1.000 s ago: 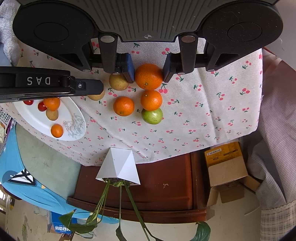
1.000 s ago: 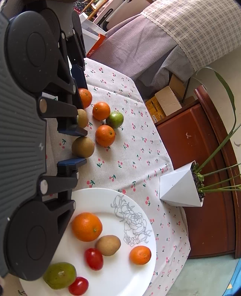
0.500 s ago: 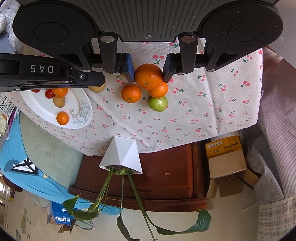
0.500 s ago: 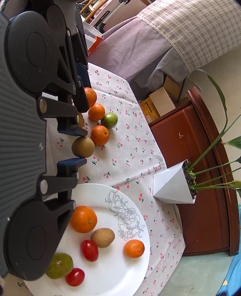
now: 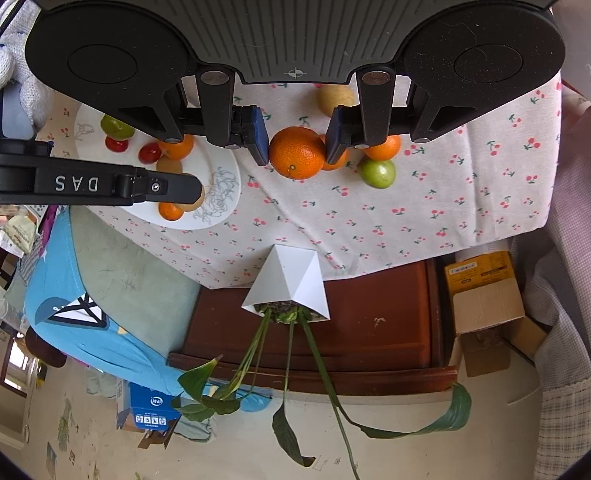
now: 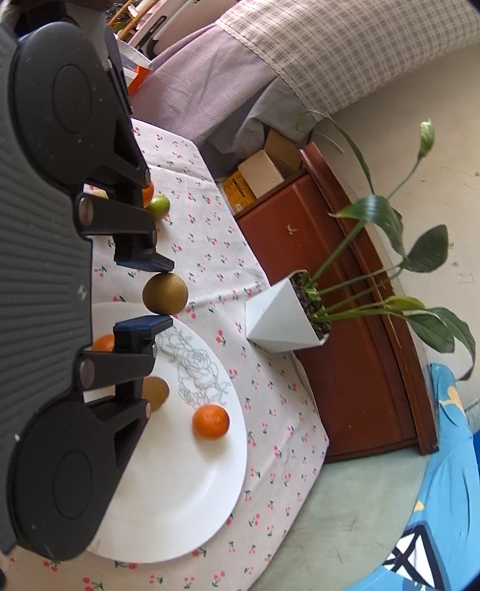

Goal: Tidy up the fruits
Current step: 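Carry the orange and kiwi onto the white plate and open both grippers, then grasp a mandarin orange with the left gripper while the right grasps another kiwi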

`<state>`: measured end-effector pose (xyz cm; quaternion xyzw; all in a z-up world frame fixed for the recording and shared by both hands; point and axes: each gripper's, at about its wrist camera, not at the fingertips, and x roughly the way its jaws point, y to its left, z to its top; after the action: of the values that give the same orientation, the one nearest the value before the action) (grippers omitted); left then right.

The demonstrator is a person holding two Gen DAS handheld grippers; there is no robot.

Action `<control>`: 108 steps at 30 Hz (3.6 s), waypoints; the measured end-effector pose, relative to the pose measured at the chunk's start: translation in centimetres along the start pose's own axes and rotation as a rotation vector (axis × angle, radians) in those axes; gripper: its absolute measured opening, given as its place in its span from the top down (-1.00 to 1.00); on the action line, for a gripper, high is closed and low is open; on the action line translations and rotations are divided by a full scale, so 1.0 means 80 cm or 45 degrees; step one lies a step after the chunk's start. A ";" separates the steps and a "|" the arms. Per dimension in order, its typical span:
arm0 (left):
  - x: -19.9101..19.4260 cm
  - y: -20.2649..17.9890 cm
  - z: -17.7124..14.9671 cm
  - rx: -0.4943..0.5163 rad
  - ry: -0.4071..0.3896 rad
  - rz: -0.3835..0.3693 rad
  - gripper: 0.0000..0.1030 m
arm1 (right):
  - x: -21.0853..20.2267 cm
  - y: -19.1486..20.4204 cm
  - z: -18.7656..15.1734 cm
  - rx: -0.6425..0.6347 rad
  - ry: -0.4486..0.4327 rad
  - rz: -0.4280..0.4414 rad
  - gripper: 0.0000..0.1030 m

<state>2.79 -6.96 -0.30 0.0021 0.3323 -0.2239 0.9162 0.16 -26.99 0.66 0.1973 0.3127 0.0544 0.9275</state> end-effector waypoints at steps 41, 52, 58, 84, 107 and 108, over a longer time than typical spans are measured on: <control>0.064 -0.083 0.024 0.002 0.050 -0.142 0.31 | -0.029 -0.087 0.004 0.331 -0.025 -0.253 0.44; 0.039 -0.059 0.035 -0.024 0.106 -0.034 0.15 | -0.031 -0.066 0.005 0.260 -0.035 -0.169 0.41; 0.020 -0.029 0.038 -0.082 0.135 0.002 0.15 | -0.031 -0.047 0.003 0.198 -0.028 -0.110 0.40; -0.023 0.081 0.024 -0.269 0.093 0.185 0.03 | 0.015 0.045 -0.042 -0.082 0.139 0.151 0.34; 0.007 0.115 0.007 -0.352 0.156 0.149 0.03 | 0.081 0.101 -0.080 -0.312 0.207 0.130 0.21; 0.009 0.115 0.007 -0.350 0.157 0.149 0.03 | 0.081 0.103 -0.081 -0.326 0.202 0.126 0.22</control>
<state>7.40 0.97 -1.66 -0.0902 0.4149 -0.1218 0.8972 1.63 -15.83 -4.43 0.0876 0.3653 0.1550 0.9137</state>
